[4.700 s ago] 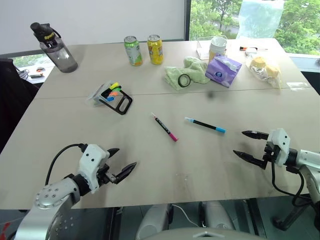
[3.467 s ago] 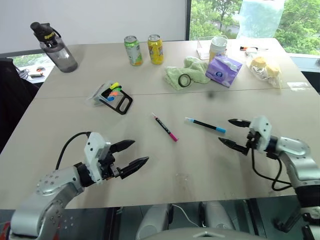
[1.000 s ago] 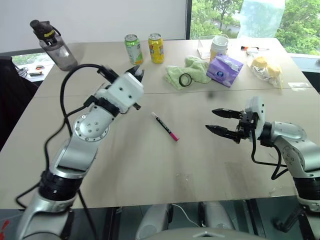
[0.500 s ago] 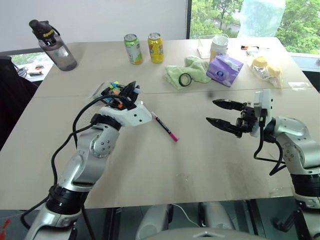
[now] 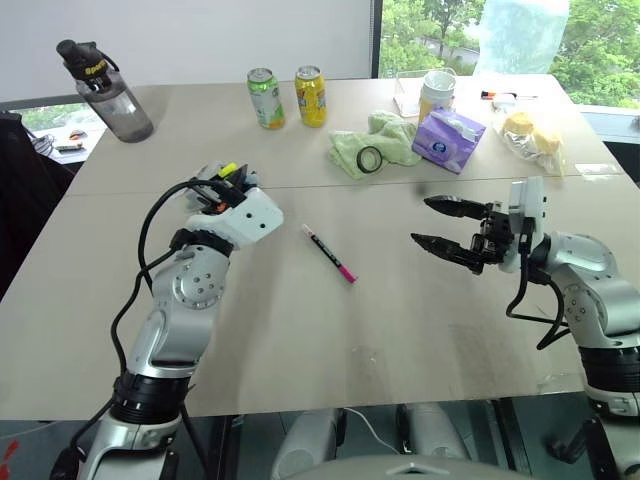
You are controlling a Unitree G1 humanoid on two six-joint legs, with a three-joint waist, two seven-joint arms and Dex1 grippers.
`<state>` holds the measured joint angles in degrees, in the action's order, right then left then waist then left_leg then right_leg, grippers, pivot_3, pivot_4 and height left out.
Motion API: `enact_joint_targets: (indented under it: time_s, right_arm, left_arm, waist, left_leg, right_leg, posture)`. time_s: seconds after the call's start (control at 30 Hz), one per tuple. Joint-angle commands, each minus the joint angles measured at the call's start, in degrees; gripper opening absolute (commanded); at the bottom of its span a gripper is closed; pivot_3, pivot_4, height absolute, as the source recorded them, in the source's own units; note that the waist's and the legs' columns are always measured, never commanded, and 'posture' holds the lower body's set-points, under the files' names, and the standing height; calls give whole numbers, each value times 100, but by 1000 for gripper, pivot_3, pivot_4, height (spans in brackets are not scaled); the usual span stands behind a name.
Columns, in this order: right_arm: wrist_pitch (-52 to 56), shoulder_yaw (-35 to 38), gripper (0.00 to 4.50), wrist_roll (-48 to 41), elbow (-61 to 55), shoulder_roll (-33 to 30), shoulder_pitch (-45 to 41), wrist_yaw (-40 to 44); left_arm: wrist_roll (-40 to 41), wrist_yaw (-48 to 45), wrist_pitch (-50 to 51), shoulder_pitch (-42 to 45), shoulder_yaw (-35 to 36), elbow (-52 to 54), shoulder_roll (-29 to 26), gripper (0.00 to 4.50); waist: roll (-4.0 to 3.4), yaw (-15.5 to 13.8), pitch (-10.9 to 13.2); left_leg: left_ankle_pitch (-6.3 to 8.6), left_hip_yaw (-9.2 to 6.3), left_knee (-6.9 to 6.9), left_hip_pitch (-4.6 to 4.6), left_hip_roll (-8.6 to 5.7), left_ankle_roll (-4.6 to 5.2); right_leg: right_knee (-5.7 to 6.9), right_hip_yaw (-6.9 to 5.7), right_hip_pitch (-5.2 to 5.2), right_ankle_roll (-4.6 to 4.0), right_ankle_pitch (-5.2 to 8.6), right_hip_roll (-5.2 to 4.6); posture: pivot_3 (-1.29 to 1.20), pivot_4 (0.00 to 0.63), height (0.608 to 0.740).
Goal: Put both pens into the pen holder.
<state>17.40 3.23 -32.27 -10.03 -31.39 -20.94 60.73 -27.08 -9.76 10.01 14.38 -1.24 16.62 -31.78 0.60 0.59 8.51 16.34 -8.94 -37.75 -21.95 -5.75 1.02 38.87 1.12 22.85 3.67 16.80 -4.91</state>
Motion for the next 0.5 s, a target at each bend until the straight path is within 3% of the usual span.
enact_joint_targets:
  time_s: [0.03,0.4,0.43,0.5]
  right_arm:
    - [-78,120,3430,-89,-130,-33,17,7]
    - [-108,85,3430,-58,-100,-17,25,21]
    - [-111,85,3483,-57,-101,-16,29,20]
    - [-122,83,3483,-50,-114,-16,51,19]
  left_arm:
    - [29,54,48,-9,224,77,47,0]
    - [50,165,163,2,421,-24,222,0]
    - [60,163,183,22,445,-63,220,1001]
    - [98,163,235,76,517,-173,216,1826]
  waist:
    - [0,8,0]
    - [0,6,0]
    - [0,7,0]
    - [0,6,0]
  left_leg:
    - [0,0,0,1,0,0]
    - [0,1,-7,0,0,0]
    - [0,0,-8,0,0,0]
    - [0,1,-8,1,0,0]
  right_leg:
    - [1,1,0,0,0,0]
    - [4,0,-1,0,0,0]
    - [4,0,-2,0,0,0]
    - [5,1,-1,0,0,1]
  posture:
    - [0,150,740]
    - [0,150,740]
    - [0,150,740]
    - [0,150,740]
